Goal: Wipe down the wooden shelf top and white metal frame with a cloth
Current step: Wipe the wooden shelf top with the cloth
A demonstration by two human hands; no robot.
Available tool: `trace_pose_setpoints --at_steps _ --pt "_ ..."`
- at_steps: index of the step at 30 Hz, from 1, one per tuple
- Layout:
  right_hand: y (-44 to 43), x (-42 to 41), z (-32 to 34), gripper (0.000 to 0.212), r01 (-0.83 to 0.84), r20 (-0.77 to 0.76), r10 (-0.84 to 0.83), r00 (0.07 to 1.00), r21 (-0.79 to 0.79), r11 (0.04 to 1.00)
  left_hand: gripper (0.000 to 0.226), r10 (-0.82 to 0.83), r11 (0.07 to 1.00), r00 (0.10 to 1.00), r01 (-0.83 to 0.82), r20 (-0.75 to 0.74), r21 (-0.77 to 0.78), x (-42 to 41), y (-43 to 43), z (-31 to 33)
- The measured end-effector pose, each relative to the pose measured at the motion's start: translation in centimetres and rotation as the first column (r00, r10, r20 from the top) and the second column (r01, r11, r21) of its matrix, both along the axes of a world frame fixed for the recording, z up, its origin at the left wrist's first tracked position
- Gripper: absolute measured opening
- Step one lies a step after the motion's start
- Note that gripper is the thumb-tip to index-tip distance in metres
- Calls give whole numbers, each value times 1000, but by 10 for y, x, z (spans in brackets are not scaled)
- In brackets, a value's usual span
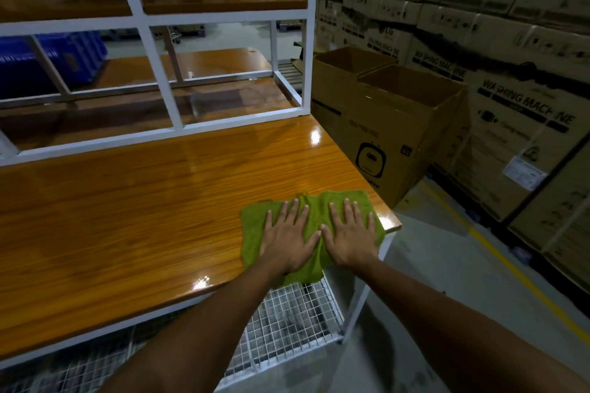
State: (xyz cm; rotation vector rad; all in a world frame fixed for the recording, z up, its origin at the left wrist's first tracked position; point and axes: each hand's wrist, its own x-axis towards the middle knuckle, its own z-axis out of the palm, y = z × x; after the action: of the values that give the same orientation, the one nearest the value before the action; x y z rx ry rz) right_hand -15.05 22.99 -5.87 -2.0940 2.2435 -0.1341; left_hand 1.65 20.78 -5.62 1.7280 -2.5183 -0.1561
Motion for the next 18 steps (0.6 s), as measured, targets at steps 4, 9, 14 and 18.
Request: trace_pose_setpoints --at_steps 4,9,14,18 --pt "8 21 0 87 0 -7 0 1000 -7 1000 78 0 1000 1000 0 6 5 23 7 0" --pt "15 56 -2 85 -22 -4 22 1000 -21 1000 78 10 1000 1000 -10 -5 -2 56 17 -1" --pt "21 91 -1 85 -44 -9 44 999 -17 999 79 31 1000 999 -31 -8 0 91 24 -2" --pt "25 112 -2 85 -54 -1 54 999 -23 998 81 51 999 999 -51 -6 1 114 31 -2"
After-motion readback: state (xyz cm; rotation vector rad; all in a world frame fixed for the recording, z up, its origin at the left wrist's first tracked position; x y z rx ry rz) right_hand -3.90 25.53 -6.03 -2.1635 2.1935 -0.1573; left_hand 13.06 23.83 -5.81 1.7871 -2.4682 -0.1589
